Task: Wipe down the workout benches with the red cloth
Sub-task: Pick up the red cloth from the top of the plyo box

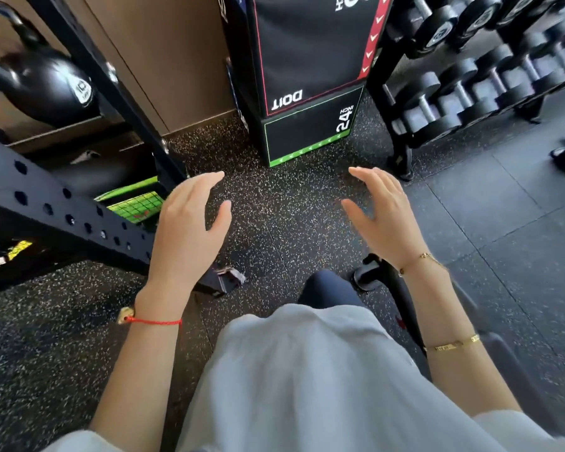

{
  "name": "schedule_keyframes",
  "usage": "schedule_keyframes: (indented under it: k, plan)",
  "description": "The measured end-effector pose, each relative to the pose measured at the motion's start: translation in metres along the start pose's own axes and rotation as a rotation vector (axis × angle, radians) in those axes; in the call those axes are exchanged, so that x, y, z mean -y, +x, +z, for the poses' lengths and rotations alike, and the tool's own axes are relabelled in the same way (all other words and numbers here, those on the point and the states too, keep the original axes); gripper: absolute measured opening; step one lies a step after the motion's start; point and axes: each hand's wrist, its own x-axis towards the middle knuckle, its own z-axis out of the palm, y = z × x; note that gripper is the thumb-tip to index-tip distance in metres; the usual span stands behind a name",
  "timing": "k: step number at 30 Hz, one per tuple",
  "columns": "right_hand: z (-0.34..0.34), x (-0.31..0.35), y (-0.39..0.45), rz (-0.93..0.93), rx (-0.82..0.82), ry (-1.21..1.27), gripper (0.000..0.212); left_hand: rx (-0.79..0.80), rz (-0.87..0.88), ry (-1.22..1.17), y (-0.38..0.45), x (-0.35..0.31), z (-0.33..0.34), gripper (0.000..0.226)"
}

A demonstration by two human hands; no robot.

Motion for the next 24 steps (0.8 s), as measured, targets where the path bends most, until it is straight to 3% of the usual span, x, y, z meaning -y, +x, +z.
schedule_keyframes:
  k: [11, 24]
  plan:
    - [-0.007, -0.058, 0.164, 0.052, -0.028, -0.009, 0.047, 0.027, 0.036, -0.022, 0.178, -0.006, 0.059, 0.041]
    - [-0.042, -0.125, 0.415, -0.106, 0.037, -0.024, 0.046, -0.106, -0.046, -0.003, 0.391, -0.038, 0.111, 0.040]
